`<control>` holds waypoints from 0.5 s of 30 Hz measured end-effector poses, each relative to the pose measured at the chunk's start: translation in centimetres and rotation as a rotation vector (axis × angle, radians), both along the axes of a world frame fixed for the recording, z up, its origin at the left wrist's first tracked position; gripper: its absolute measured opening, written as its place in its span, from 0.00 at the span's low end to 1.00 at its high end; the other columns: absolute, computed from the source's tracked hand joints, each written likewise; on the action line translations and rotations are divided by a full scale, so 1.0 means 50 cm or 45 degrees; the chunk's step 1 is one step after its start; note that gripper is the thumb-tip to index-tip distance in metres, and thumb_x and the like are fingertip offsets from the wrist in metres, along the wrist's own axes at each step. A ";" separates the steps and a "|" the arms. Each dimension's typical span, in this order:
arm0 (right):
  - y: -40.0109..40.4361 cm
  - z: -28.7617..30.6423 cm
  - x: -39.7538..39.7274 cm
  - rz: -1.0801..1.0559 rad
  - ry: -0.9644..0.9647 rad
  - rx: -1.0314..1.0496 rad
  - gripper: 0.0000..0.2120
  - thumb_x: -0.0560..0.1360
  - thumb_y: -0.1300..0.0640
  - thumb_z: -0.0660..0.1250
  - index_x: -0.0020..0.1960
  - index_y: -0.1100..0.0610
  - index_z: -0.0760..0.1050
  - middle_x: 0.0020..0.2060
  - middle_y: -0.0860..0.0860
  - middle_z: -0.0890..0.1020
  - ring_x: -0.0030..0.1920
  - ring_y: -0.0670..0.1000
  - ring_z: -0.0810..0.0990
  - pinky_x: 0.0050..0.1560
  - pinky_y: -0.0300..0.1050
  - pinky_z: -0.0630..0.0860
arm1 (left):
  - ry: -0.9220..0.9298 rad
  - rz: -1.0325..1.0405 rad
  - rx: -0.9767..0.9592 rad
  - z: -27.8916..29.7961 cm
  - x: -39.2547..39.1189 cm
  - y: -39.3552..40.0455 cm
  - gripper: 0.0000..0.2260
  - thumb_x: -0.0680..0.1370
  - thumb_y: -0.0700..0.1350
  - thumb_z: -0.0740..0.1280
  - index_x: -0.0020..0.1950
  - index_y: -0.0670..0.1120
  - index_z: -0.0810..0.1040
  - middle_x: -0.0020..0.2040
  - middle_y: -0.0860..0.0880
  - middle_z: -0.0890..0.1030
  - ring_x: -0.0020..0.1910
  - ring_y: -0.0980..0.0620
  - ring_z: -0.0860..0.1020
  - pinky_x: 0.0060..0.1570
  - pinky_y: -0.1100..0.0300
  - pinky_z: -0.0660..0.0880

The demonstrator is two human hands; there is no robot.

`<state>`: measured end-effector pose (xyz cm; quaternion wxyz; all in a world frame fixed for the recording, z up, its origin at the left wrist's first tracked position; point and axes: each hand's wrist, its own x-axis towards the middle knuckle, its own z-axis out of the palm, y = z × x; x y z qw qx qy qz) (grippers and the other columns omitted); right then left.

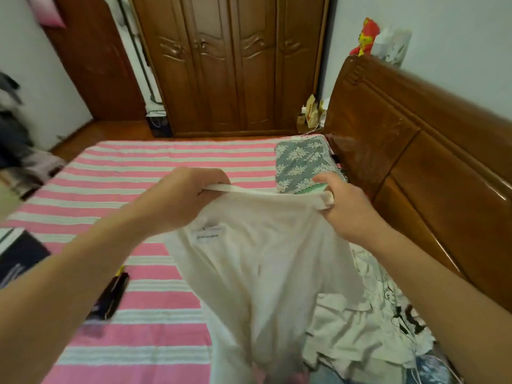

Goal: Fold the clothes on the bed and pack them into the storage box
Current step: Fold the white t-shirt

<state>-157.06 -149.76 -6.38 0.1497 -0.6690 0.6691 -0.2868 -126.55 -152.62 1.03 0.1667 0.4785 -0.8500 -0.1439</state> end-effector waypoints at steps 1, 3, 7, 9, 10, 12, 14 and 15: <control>-0.014 -0.005 -0.008 -0.035 0.063 -0.019 0.19 0.74 0.67 0.68 0.62 0.53 0.77 0.47 0.49 0.78 0.49 0.52 0.76 0.46 0.45 0.69 | -0.007 0.013 0.000 0.014 0.029 -0.004 0.10 0.83 0.44 0.66 0.50 0.60 0.79 0.48 0.58 0.82 0.47 0.57 0.80 0.49 0.58 0.76; -0.037 -0.025 0.003 -0.068 0.178 0.002 0.06 0.76 0.66 0.66 0.47 0.58 0.80 0.41 0.53 0.78 0.45 0.56 0.76 0.39 0.47 0.68 | 0.024 0.072 0.006 0.045 0.089 -0.009 0.09 0.82 0.45 0.67 0.45 0.60 0.79 0.44 0.61 0.82 0.44 0.63 0.79 0.46 0.62 0.74; -0.084 -0.032 0.081 -0.044 0.189 -0.029 0.17 0.82 0.55 0.62 0.35 0.52 0.67 0.34 0.51 0.73 0.41 0.58 0.73 0.36 0.49 0.61 | 0.042 0.232 0.186 0.074 0.221 -0.039 0.17 0.78 0.64 0.63 0.45 0.54 0.84 0.40 0.51 0.84 0.40 0.55 0.81 0.44 0.52 0.76; -0.104 0.004 0.125 -0.017 0.203 -0.100 0.18 0.83 0.48 0.60 0.35 0.52 0.67 0.33 0.51 0.74 0.38 0.57 0.74 0.36 0.50 0.64 | 0.161 0.329 0.296 0.092 0.287 -0.057 0.18 0.79 0.65 0.60 0.48 0.55 0.84 0.41 0.51 0.85 0.42 0.48 0.82 0.48 0.48 0.76; -0.111 0.029 0.146 0.015 0.213 -0.142 0.19 0.83 0.46 0.60 0.35 0.51 0.68 0.32 0.50 0.75 0.37 0.55 0.74 0.35 0.49 0.65 | 0.247 0.379 0.350 0.105 0.317 -0.065 0.17 0.80 0.63 0.61 0.49 0.55 0.84 0.41 0.52 0.86 0.43 0.48 0.83 0.49 0.49 0.76; -0.126 0.077 0.189 0.088 0.260 -0.243 0.19 0.82 0.44 0.60 0.34 0.50 0.68 0.30 0.48 0.74 0.34 0.48 0.73 0.32 0.45 0.65 | 0.447 0.496 0.420 0.130 0.375 -0.088 0.15 0.82 0.58 0.62 0.50 0.52 0.84 0.42 0.50 0.87 0.45 0.46 0.84 0.49 0.50 0.79; -0.131 0.114 0.228 0.160 0.324 -0.365 0.18 0.81 0.44 0.60 0.34 0.48 0.69 0.30 0.45 0.75 0.32 0.44 0.71 0.32 0.39 0.63 | 0.410 0.560 0.296 0.138 0.427 -0.113 0.14 0.83 0.56 0.62 0.46 0.52 0.84 0.41 0.47 0.86 0.41 0.47 0.83 0.44 0.53 0.79; -0.132 0.124 0.241 0.187 0.378 -0.432 0.15 0.81 0.45 0.61 0.36 0.47 0.71 0.31 0.45 0.77 0.32 0.43 0.71 0.32 0.37 0.61 | 0.285 0.556 0.149 0.135 0.451 -0.124 0.14 0.83 0.55 0.62 0.45 0.52 0.83 0.40 0.48 0.84 0.37 0.50 0.81 0.39 0.57 0.77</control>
